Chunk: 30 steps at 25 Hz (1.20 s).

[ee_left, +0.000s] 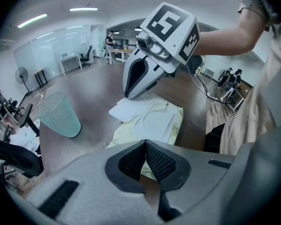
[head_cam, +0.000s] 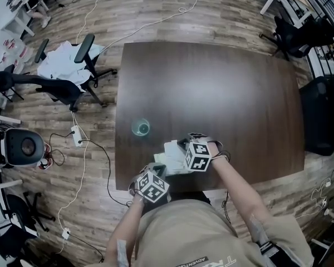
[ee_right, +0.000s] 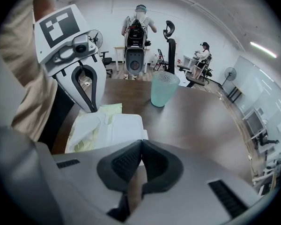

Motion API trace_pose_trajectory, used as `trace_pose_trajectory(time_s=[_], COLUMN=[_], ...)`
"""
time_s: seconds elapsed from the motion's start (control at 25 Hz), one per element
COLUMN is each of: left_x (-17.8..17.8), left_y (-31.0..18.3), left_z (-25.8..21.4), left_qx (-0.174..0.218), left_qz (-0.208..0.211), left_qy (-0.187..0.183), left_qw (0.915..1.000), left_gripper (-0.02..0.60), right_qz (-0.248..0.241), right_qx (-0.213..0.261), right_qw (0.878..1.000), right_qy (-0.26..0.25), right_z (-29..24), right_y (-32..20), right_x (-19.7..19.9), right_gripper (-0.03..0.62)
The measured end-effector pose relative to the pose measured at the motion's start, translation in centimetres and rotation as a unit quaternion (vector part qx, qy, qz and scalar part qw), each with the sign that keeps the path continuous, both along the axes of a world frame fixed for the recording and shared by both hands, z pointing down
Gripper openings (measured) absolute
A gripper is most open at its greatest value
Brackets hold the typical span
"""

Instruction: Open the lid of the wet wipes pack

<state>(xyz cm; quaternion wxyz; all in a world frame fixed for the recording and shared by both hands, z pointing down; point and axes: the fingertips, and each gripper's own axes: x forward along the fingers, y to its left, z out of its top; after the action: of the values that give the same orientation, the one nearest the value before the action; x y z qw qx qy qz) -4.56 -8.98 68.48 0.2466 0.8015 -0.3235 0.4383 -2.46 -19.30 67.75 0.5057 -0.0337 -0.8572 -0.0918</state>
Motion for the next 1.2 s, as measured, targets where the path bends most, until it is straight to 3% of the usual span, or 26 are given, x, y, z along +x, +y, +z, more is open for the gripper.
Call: trace_pose_trajectory(time_s=[0.28,0.68,1.0,1.2], left_x=[0.3,-0.3,-0.3,-0.6], left_y=[0.0,0.2,0.3,0.6], left_z=[-0.3,0.4,-1.6,-3.7], left_qx=[0.007,0.029,0.045,0.082], left_qz=[-0.003,0.001,-0.053,-0.089], left_qy=[-0.002,-0.002,0.039,0.078], left_qw=[1.0000,0.9996,0.9968,0.9896], left_gripper=[0.009,0.009,0.009,0.009], right_qz=[0.014,0.085,0.167,0.202], right_qx=[-0.013,-0.011,-0.020,0.008], right_qw=[1.000,0.996,0.982,0.975], right_qy=[-0.001,-0.030,-0.089,-0.088], right_z=[1.0,-0.6,-4.6,-6.2], right_y=[0.8,2.3,4.8,6.3], right_x=[0.2,0.9,3.1,5.3], right_gripper=[0.014,0.014,0.014,0.014])
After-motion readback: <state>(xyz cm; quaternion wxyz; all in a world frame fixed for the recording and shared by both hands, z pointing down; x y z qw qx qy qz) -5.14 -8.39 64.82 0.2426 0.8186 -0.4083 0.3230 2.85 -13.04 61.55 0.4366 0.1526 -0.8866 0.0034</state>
